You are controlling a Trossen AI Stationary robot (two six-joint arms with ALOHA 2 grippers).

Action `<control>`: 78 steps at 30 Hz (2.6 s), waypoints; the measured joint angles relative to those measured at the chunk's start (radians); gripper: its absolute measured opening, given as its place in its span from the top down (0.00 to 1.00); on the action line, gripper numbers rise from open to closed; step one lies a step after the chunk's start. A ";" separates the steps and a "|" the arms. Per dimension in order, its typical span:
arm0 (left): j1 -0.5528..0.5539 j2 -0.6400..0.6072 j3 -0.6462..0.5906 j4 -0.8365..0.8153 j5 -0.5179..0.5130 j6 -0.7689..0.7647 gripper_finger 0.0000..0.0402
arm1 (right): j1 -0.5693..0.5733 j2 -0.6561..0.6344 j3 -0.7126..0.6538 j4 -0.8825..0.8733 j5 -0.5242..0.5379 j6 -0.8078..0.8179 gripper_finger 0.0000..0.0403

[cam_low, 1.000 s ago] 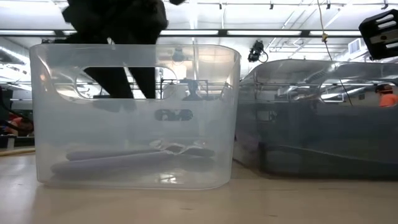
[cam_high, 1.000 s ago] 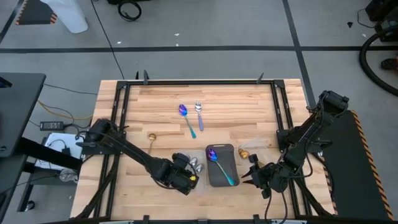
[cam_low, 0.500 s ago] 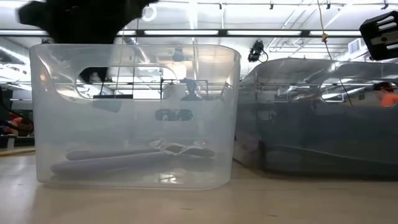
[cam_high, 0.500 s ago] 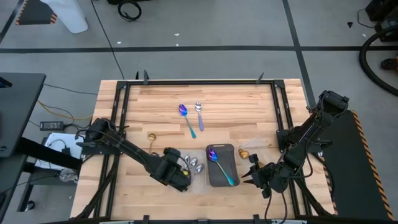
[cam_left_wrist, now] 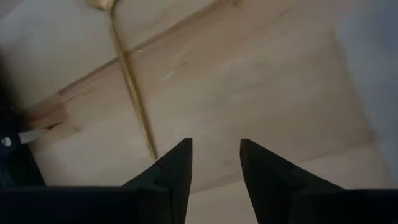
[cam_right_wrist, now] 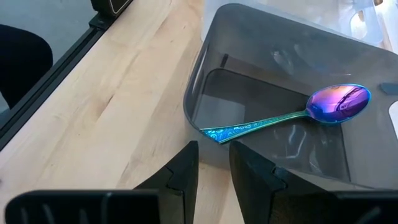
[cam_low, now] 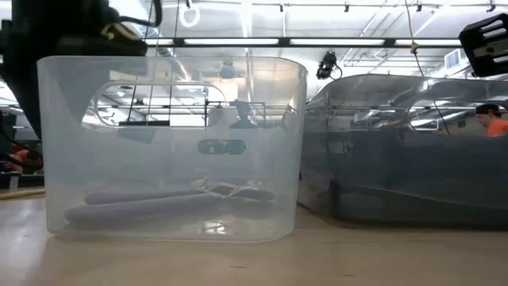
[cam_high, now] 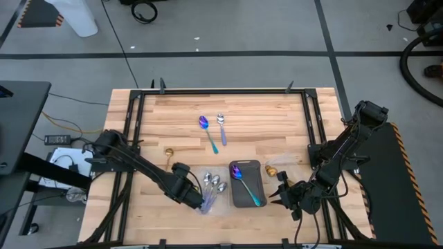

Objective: Sort silverware by color (type)
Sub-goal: Put the gold spoon into the right transparent bin

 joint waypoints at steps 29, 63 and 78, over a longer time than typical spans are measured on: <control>0.129 -0.259 -0.460 0.277 -0.006 0.038 0.65 | 0.000 0.000 0.000 0.007 -0.006 -0.007 0.75; 0.329 -0.410 -0.689 0.509 0.032 0.227 0.73 | 0.013 0.000 -0.001 0.008 -0.019 -0.002 0.75; 0.326 -0.411 -0.697 0.514 0.040 0.230 0.97 | 0.013 0.000 -0.001 0.003 -0.018 -0.002 0.75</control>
